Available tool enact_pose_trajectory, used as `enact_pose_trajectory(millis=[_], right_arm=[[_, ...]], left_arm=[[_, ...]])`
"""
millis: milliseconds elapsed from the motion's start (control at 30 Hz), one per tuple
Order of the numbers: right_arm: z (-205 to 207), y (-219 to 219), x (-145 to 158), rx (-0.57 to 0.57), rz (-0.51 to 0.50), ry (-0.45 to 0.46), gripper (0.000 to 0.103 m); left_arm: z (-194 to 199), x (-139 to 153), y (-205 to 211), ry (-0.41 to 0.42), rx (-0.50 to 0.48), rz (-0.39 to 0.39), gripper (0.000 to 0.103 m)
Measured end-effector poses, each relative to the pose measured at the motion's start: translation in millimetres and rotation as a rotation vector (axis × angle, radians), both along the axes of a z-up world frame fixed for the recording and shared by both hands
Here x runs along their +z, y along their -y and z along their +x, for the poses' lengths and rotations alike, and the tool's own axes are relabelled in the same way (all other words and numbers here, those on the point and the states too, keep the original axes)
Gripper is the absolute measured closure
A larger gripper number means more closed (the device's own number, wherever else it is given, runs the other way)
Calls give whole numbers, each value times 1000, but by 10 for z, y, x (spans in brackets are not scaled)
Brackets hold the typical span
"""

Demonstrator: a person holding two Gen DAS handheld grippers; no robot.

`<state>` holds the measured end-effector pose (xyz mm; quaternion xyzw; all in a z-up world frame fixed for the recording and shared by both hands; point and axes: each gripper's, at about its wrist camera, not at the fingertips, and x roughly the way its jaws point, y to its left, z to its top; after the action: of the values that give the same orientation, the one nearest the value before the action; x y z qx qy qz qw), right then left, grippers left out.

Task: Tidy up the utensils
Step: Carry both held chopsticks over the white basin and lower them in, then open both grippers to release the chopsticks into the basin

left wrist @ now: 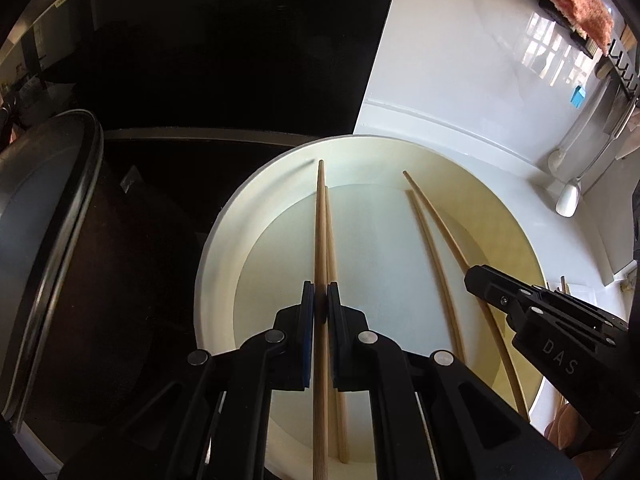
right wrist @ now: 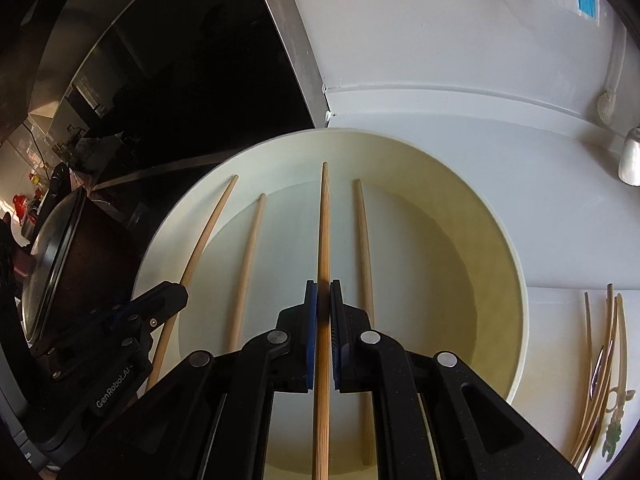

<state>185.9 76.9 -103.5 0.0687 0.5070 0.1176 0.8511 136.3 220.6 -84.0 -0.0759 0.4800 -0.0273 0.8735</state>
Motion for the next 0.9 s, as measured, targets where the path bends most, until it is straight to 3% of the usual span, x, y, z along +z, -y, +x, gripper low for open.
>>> enact_pose_trajectory(millis=[667,900], right_arm=[[181,-35,-364,26,-18,-162,97],[182,-56,-351,35,-39,-160,96]], left_arm=[[213,-353,52,-128,-16,-24,95],[215,-413,21,-160,-11,-14,86]])
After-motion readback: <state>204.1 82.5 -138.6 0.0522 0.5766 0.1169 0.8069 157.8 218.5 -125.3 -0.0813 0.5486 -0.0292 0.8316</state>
